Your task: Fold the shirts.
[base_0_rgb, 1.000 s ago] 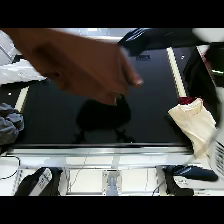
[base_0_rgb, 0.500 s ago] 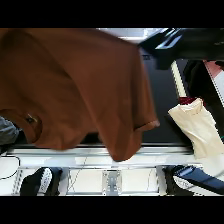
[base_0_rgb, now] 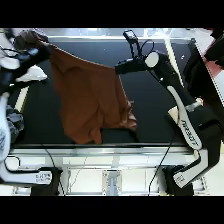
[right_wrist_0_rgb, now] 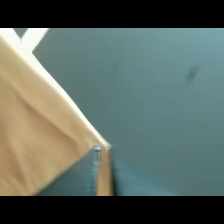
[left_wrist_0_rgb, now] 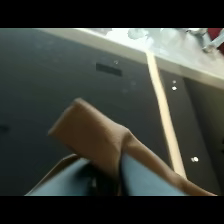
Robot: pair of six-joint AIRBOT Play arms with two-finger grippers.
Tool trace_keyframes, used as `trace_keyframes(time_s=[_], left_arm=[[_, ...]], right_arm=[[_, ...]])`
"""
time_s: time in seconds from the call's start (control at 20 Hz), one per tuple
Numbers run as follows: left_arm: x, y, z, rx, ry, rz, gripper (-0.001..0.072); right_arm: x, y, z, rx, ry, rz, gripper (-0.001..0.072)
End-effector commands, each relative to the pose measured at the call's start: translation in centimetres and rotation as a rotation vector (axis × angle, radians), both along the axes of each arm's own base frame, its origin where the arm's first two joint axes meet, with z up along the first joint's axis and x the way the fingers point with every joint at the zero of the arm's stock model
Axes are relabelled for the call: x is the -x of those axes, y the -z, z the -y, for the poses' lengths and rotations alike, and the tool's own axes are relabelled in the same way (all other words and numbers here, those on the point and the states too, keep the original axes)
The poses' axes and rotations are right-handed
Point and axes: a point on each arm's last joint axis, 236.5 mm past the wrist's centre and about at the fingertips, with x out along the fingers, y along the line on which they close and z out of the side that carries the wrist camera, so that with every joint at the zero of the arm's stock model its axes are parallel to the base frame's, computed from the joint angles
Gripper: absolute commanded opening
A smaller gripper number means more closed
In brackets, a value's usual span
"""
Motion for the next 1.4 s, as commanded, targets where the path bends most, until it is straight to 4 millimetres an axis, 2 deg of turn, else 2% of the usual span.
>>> trace_keyframes(time_s=[0.0, 0.05, 0.15, 0.25, 0.3, 0.4, 0.5, 0.55, 0.6, 0.65, 0.75, 0.85, 0.95, 1.0, 1.05, 1.1, 1.2, 1.35], left_arm=[[-4.0, 1.9, -0.8, -0.027, -0.054, 0.034, 0.0562], [-3.8, -0.2, -2.0, -0.027, -0.074, 0.069, 0.0666], [-2.3, -4.5, -5.0, -0.010, -0.119, 0.121, 0.0660], [0.9, -7.2, -7.3, 0.015, -0.095, 0.089, 0.0638], [3.4, -7.4, -8.4, 0.005, -0.057, 0.025, 0.0626], [9.3, -5.9, -12.2, 0.023, -0.069, -0.156, 0.0421], [15.4, -3.4, -16.2, 0.049, -0.150, -0.276, 0.0417], [18.4, -1.6, -17.6, 0.099, -0.207, -0.326, 0.0418], [21.2, 0.8, -18.2, 0.179, -0.265, -0.383, 0.0419], [23.9, 3.7, -17.9, 0.248, -0.303, -0.451, 0.0418], [28.1, 10.0, -15.2, 0.330, -0.268, -0.597, 0.0418], [30.4, 15.0, -11.6, 0.347, -0.158, -0.699, 0.0418], [31.8, 18.4, -8.8, 0.379, -0.092, -0.774, 0.0421], [32.3, 19.8, -7.2, 0.410, -0.061, -0.815, 0.0436], [32.7, 20.9, -5.9, 0.430, -0.031, -0.855, 0.0544], [33.0, 21.9, -4.7, 0.445, 0.001, -0.894, 0.0609], [32.8, 23.6, -2.1, 0.469, 0.085, -0.947, 0.0608], [30.3, 25.9, 0.8, 0.518, 0.124, -0.942, 0.0598]], right_arm=[[-6.8, -3.9, 4.0, -0.098, 0.190, 0.239, 0.0298], [-7.0, -5.2, 5.3, -0.096, 0.194, 0.238, 0.0357], [-6.1, -6.6, 8.1, -0.055, 0.157, 0.153, 0.0353], [-2.8, -6.3, 11.6, 0.014, 0.108, -0.010, 0.0225], [-0.5, -5.7, 13.9, 0.063, 0.101, -0.095, 0.0183], [4.7, -4.4, 19.8, 0.172, 0.146, -0.274, 0.0182], [9.3, -4.2, 24.0, 0.212, 0.190, -0.389, 0.0182], [11.1, -4.3, 25.3, 0.208, 0.208, -0.422, 0.0182], [12.5, -4.3, 26.3, 0.201, 0.231, -0.438, 0.0182], [13.7, -4.1, 27.3, 0.191, 0.259, -0.446, 0.0186], [16.0, -3.2, 28.2, 0.164, 0.290, -0.483, 0.0207], [17.6, -2.2, 28.5, 0.145, 0.303, -0.516, 0.0207], [17.9, -1.8, 28.5, 0.140, 0.303, -0.531, 0.0208], [17.8, -1.7, 28.1, 0.125, 0.294, -0.532, 0.0208], [17.6, -1.8, 27.6, 0.103, 0.282, -0.531, 0.0208], [17.5, -1.8, 27.3, 0.091, 0.275, -0.532, 0.0208], [17.5, -1.8, 27.1, 0.082, 0.269, -0.535, 0.0208], [17.5, -1.9, 26.9, 0.072, 0.264, -0.534, 0.0207]])
